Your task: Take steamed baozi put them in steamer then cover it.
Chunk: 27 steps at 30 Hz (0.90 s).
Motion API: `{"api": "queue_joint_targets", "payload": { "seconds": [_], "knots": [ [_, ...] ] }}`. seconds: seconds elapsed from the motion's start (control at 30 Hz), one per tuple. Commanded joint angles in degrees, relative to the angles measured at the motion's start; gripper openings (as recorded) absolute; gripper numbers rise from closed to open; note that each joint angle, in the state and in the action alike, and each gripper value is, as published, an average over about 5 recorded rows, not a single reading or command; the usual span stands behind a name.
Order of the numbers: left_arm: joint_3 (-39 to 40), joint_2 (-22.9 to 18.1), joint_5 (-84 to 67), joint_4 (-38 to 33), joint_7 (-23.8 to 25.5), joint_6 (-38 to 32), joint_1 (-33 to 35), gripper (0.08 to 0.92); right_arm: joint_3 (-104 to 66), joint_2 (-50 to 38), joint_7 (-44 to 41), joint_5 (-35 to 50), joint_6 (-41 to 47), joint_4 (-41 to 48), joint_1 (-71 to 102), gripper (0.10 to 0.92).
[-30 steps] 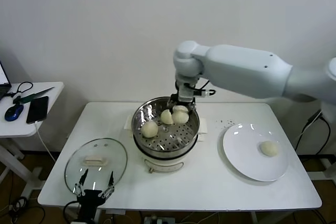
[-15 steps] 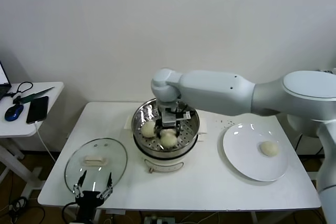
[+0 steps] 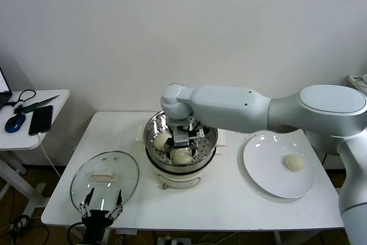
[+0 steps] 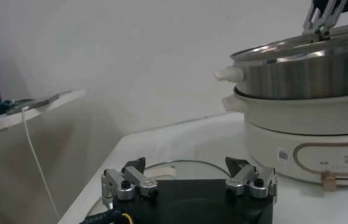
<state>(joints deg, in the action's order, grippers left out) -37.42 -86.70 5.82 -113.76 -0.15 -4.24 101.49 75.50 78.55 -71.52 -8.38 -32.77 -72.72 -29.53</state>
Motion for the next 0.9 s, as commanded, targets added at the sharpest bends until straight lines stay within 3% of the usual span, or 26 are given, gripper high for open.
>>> {"api": "queue_joint_targets", "payload": {
  "seconds": [0.03,0.3,0.47,0.7,0.9],
  "knots": [
    [-0.08,0.0,-0.04,0.04,-0.01,-0.04,0.09,0.823,-1.12,-0.25,-0.15,-0.68,-0.31,-0.01,-0.6,0.821],
    [-0.39,0.19,-0.06,-0.47,0.0,0.0,0.2,0.823,-2.83,-7.75,1.77,1.54,3.06,-0.07,-7.0,0.823],
    [-0.49,0.23,-0.48,-0.71,0.02,0.27,-0.4,0.823,1.66,-16.7,10.05,3.94,14.77,-1.1,-13.08,0.823],
    [-0.48,0.36,-0.71,-1.2,0.06,0.68,-1.17,0.823,3.77,-28.78,9.63,17.65,32.58,0.1,-13.5,0.823],
    [-0.44,0.38,-0.85,-1.49,0.04,0.6,-0.69,0.823,-0.97,-38.86,8.35,19.79,39.32,1.17,-5.54,0.823]
  ]
}}
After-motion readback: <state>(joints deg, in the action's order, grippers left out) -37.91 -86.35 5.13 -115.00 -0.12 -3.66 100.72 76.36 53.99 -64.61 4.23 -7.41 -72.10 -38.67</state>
